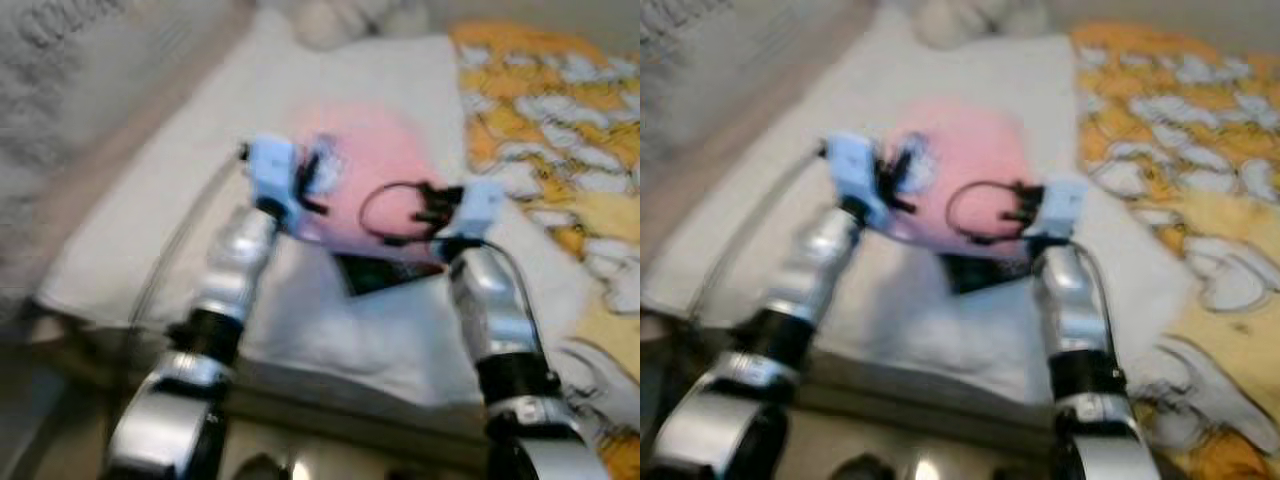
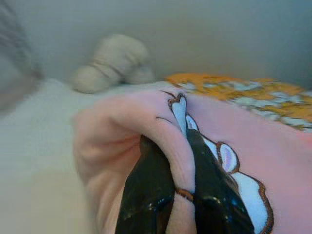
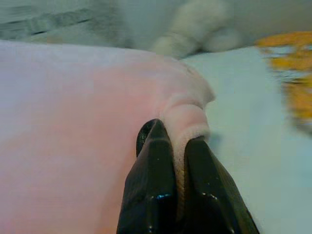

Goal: Clean up the room

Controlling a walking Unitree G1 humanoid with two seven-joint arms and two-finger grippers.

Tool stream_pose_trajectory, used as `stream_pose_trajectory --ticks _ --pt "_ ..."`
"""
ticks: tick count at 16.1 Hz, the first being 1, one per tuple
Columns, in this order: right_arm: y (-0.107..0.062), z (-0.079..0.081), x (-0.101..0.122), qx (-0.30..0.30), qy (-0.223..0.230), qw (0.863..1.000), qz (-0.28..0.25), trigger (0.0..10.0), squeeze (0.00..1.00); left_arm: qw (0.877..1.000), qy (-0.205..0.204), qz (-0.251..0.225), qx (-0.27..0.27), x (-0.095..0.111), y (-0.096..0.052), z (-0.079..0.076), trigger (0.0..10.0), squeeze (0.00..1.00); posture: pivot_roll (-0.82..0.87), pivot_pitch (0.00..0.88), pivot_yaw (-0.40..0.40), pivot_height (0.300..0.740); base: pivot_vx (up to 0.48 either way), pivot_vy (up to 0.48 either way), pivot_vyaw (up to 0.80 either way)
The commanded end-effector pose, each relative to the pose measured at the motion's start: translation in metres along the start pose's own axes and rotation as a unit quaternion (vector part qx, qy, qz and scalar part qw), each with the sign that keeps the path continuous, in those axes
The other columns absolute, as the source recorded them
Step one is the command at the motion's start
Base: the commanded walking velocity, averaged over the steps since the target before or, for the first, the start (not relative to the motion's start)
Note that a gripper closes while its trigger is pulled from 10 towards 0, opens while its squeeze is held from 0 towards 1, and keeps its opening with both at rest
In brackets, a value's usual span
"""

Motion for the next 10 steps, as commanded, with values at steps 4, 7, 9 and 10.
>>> stream_pose_trajectory --ticks 4,7,9,10 --pt "-0.008 -0.023 -0.005 -0.038 -0.015 0.999 0.007 10.0 0.0 1.0 0.011 -0.023 0.007 0.014 0.005 0.008 10.0 0.0 0.07 0.0 0.001 0.74 0.0 0.48 0.5" --pt "-0.009 -0.026 -0.002 -0.052 -0.026 0.998 -0.003 10.0 0.0 0.999 0.033 -0.006 0.0 0.007 0.006 0.012 10.0 0.0 0.07 0.0 0.004 0.74 0.0 0.48 0.47" --pt "-0.012 -0.026 -0.004 -0.06 -0.06 0.996 0.0 10.0 0.0 1.0 0.028 0.003 -0.009 0.004 0.008 0.011 10.0 0.0 0.06 0.0 0.01 0.74 0.0 0.24 -0.13" --pt "-0.013 -0.025 -0.005 -0.061 -0.048 0.997 0.001 10.0 0.0 1.0 0.026 -0.001 -0.006 0.005 0.007 0.012 10.0 0.0 0.05 0.0 0.014 0.74 0.0 0.0 -0.8"
Point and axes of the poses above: a point about 5 cm out from each wrist's last joint towards the gripper, its own y axis pointing out of the wrist towards the gripper, its own x axis along the axis of the wrist's last joint, z = x × y, the point moved 4 cm from there along y, pointing out of the wrist towards the gripper, and after that the axes turned 10 degrees about -y, right-handed, at the moved point
